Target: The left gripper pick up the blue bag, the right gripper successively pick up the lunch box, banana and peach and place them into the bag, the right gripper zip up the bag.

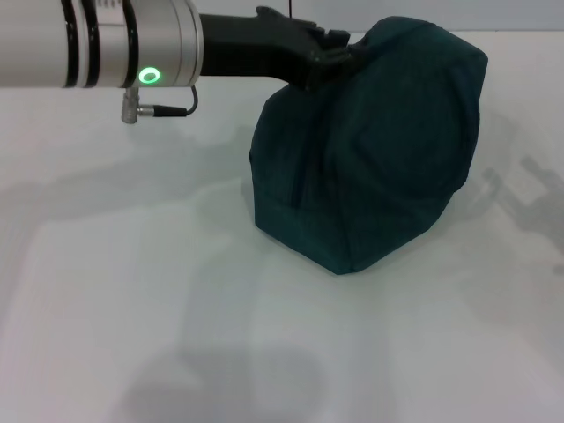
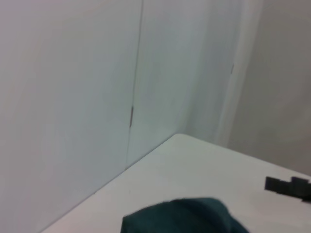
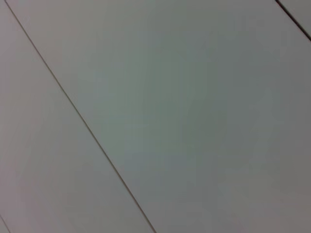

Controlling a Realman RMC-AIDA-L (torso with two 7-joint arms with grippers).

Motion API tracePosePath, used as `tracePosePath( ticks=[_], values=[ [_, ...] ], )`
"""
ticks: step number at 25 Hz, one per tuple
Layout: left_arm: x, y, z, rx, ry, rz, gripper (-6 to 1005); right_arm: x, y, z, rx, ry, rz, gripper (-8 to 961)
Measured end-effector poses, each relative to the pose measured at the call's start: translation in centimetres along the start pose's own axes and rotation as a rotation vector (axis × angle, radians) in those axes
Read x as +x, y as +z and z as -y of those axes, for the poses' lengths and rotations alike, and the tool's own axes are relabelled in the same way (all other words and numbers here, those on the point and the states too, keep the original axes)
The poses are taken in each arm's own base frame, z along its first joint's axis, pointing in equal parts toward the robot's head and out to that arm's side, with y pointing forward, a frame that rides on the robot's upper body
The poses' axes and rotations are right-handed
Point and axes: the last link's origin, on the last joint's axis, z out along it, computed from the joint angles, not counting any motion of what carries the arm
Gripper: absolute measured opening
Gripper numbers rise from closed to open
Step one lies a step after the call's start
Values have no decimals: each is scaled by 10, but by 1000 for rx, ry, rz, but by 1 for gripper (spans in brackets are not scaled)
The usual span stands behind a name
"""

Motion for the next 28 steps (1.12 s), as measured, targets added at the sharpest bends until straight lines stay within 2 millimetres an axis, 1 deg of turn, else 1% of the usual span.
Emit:
tracePosePath(
  ticks=[2, 5, 7, 10, 13, 15, 16, 18, 21, 22, 24, 26, 28],
  values=[
    [-5, 1, 1, -1, -18, 8, 120, 0, -1, 0, 2, 0, 0, 673],
    [-6, -1, -1, -13, -26, 10, 234, 0, -1, -1, -5, 2, 3, 727],
    [-5, -7, -4, -26, -24, -3, 310, -3, -1, -3, -26, -6, 8, 763],
    [-4, -22, -11, -48, -35, -45, 431, -13, -3, -7, -90, -31, 20, 818],
    [-9, -48, -18, -77, -19, -111, 555, -27, -7, -15, -196, -76, 28, 872],
    [-16, -66, -23, -93, 19, -166, 656, -37, -11, -23, -298, -129, 22, 869],
    [-22, -75, -25, -94, 37, -188, 707, -42, -13, -28, -358, -160, 12, 867],
    [-34, -89, -30, -96, 81, -220, 707, -47, -15, -39, -491, -223, -37, 864],
    [-65, -105, -35, -88, 115, -219, 708, -43, -15, -48, -604, -271, -137, 860],
    [-73, -107, -37, -90, 122, -217, 708, -39, -15, -50, -628, -283, -174, 860],
    [-99, -112, -41, -94, 129, -206, 709, -28, -15, -51, -650, -303, -248, 859],
    [-120, -115, -45, -91, 118, -197, 709, -15, -15, -51, -655, -320, -309, 859],
    [-137, -117, -47, -82, 104, -177, 710, -1, -17, -50, -647, -344, -358, 858]
  ],
)
